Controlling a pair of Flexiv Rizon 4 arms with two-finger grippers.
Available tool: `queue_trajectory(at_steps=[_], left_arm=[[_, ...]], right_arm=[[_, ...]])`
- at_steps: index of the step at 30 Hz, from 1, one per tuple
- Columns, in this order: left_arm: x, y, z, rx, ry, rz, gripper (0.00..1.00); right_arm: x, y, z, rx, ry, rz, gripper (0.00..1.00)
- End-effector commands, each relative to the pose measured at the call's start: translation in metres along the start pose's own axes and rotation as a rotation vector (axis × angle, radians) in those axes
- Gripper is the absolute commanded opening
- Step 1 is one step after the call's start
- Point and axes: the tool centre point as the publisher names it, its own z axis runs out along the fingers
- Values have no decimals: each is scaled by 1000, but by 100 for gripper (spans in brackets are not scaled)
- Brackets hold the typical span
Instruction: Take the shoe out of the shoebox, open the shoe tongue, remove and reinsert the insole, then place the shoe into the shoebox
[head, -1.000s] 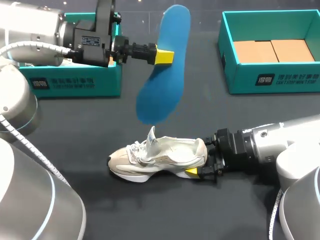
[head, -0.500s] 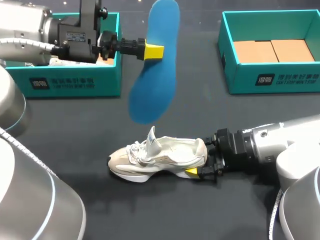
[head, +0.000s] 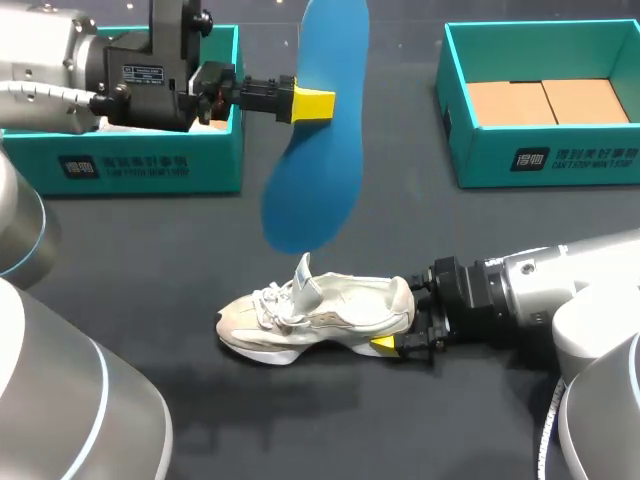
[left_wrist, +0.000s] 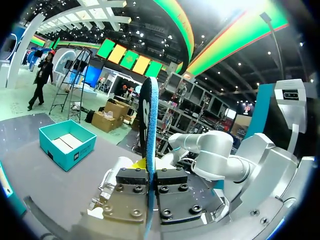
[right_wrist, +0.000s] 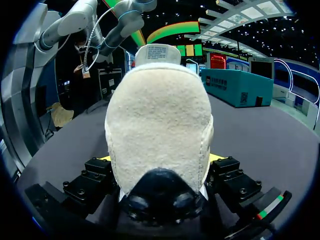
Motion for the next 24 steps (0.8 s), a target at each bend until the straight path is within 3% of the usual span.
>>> queue_trajectory(at_steps=[1,12,24], left_arm=[[2,2,-3,2,-2,0,0],[20,22,-16,27,-14,14,0],[20,29,-26,86,-31,-23,0]], right_arm=[[2,1,0,6,-1,1,0],[2,1,0,6,-1,1,0],[2,1,0,6,-1,1,0]])
